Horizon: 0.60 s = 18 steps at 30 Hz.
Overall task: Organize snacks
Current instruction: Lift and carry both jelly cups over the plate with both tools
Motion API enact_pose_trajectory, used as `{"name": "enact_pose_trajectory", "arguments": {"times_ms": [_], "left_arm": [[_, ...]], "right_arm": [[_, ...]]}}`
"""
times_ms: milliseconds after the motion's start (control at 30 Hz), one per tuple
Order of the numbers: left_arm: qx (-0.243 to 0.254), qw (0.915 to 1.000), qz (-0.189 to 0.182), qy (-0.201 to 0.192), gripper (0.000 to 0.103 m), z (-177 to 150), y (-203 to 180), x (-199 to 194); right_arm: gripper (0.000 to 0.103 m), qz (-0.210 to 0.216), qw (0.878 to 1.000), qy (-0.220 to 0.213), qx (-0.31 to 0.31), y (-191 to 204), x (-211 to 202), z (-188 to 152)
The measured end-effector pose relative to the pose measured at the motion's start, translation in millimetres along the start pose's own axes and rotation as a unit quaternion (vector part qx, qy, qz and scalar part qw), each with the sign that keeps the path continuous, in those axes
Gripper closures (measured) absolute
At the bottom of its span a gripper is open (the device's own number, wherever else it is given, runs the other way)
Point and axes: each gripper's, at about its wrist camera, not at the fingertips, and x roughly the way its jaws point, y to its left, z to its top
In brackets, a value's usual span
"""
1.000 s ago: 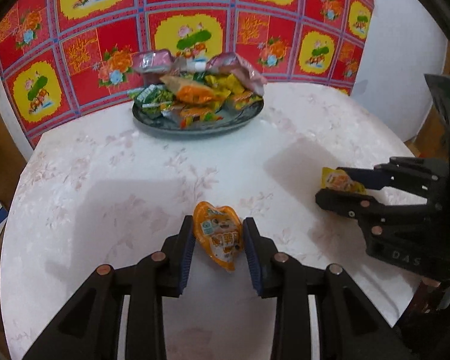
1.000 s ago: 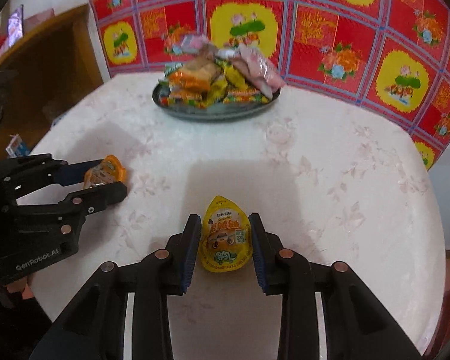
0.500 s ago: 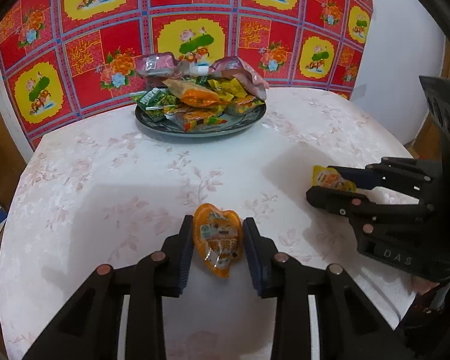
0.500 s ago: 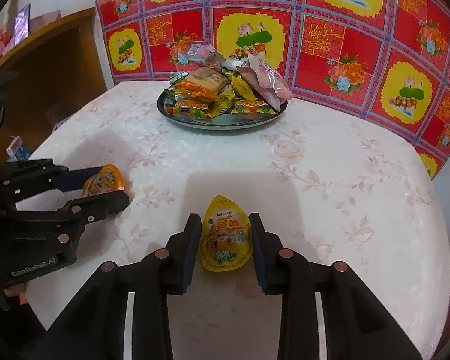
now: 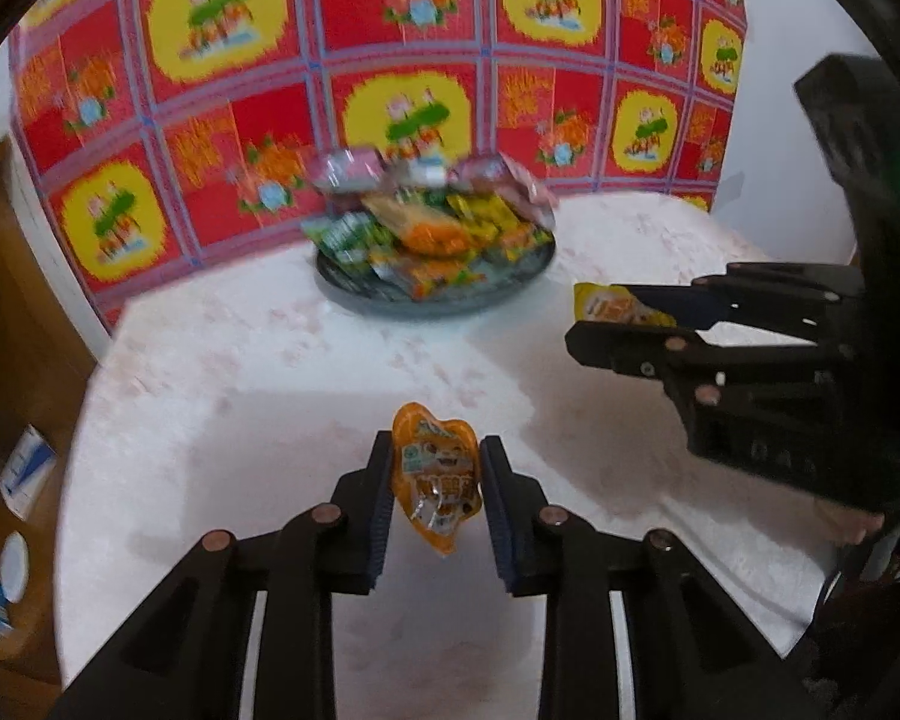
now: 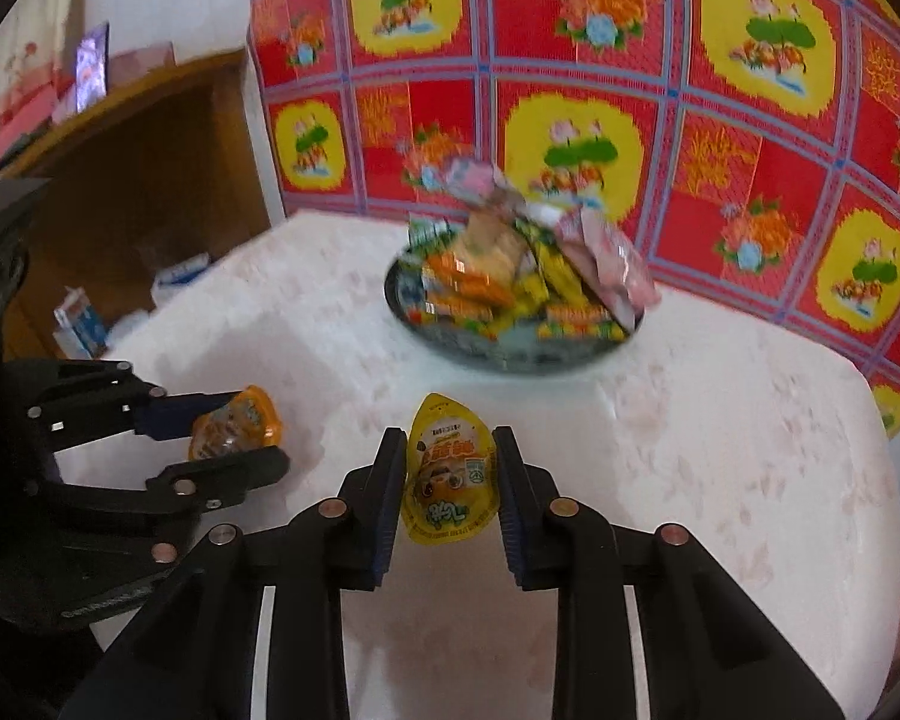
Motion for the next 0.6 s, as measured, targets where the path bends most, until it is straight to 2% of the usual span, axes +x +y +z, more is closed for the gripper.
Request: {"name": "enact_pose_trajectory", "arguments": {"times_ms": [233, 367, 600], "left_arm": [[-0.03, 0.9987, 0.012, -0.039, 0.075, 25.1, 22.2, -4.0], [-0.046, 0.9978, 0.001, -0.047, 0.075, 40.0, 26.7, 5.8], [-0.03, 0.9981, -0.012, -0.053, 0.075, 58.5, 19.6, 26.4]], "right_arm": [[0.074, -0.007, 0.999, -0.026, 0.027, -15.0, 4.4, 13.4], [0.074, -0.017, 0.998, -0.04, 0.04, -23.5, 6.8, 18.0], [0.074, -0.038, 0.997, -0.059, 0.031, -32.6, 15.2, 30.0]]}}
